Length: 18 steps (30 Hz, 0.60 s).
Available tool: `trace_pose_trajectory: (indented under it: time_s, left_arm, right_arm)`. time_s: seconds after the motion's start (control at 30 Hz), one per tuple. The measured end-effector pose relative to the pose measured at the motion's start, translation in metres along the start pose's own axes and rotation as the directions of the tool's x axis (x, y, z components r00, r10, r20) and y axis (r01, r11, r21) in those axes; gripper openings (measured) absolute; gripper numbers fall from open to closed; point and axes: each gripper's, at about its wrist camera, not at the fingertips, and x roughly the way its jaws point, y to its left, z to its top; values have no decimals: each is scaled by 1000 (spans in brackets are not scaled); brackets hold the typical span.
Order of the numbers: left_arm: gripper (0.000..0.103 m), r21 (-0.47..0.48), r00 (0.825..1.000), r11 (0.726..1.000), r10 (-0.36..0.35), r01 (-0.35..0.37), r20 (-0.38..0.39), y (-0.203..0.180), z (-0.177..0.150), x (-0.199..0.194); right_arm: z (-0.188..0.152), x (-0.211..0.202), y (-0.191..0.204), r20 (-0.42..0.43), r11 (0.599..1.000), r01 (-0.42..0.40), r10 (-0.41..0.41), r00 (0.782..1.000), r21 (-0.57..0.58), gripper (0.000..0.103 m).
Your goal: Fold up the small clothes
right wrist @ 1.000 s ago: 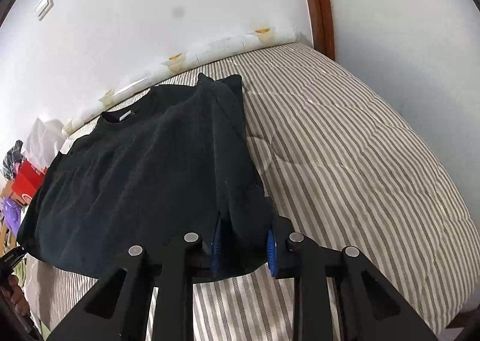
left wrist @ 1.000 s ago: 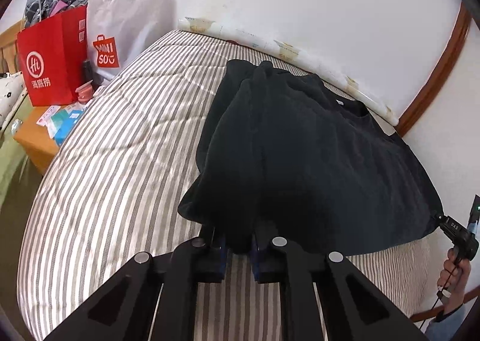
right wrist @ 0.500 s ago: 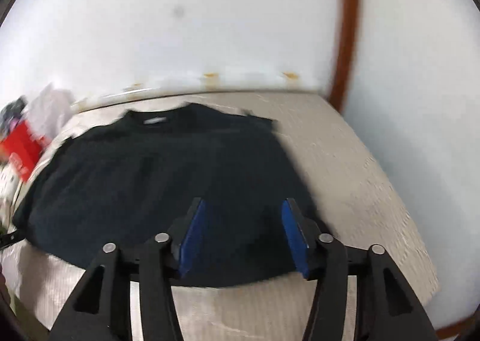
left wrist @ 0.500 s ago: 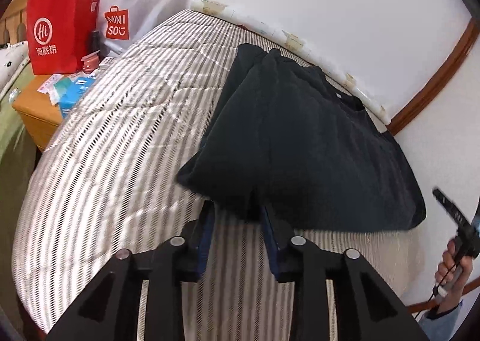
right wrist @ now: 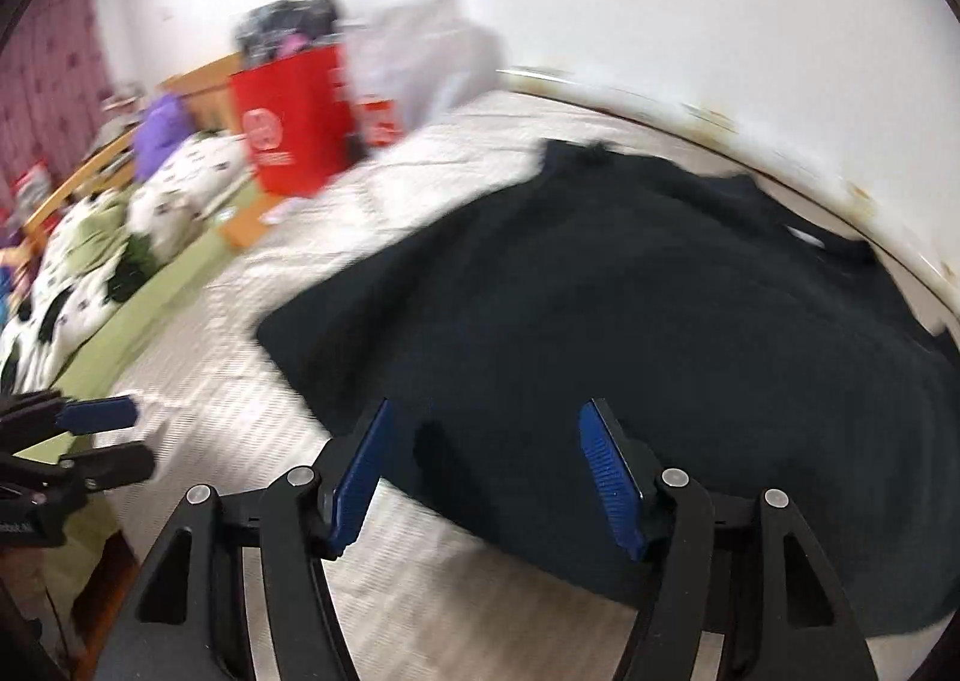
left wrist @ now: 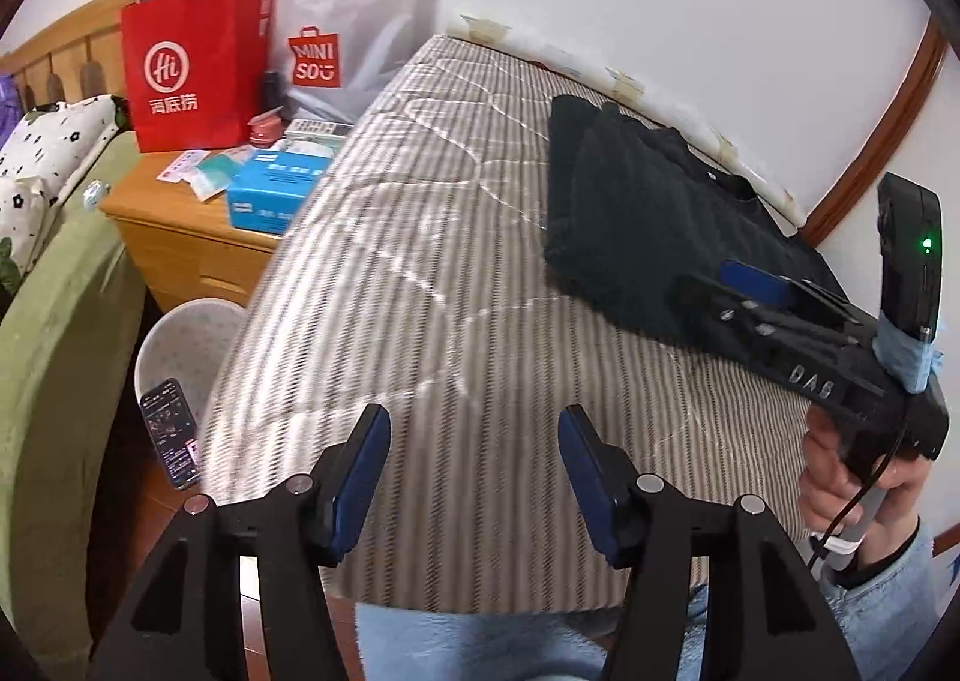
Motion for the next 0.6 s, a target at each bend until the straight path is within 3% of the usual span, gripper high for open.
trace_pose_trajectory:
  time_s: [0.17, 0.4, 0.43, 0.47, 0.5, 0.53, 0.6]
  left_arm:
    - [57, -21, 999, 999, -38, 38, 6, 16, 2, 0]
    - [58, -16, 998, 998, -65, 65, -24, 18, 9, 16]
    - [58, -12, 997, 998, -68, 68, -24, 17, 10, 17]
    - [58, -3, 997, 998, -69, 69, -27, 15, 12, 20]
    - [58, 1, 997, 998, -68, 68, -29, 14, 13, 22]
    - [58, 3, 997, 998, -69, 69, -31, 13, 15, 23]
    - [58, 3, 996, 997, -77, 77, -32, 10, 19, 27]
  right_arm:
    - [0, 7, 31, -14, 997, -43, 42, 999, -64, 68]
    - [7, 35, 53, 9, 988, 65, -65, 998, -139, 71]
    - [9, 38, 53, 18, 984, 105, -103, 995, -143, 60]
    - [11, 40, 53, 27, 979, 144, -141, 990, -144, 40]
    - [13, 42, 50, 36, 973, 184, -181, 983, -138, 30]
    - [16, 40, 43, 38, 979, 170, -166, 985, -116, 22]
    - [25, 27, 23, 45, 996, 83, -82, 996, -29, 17]
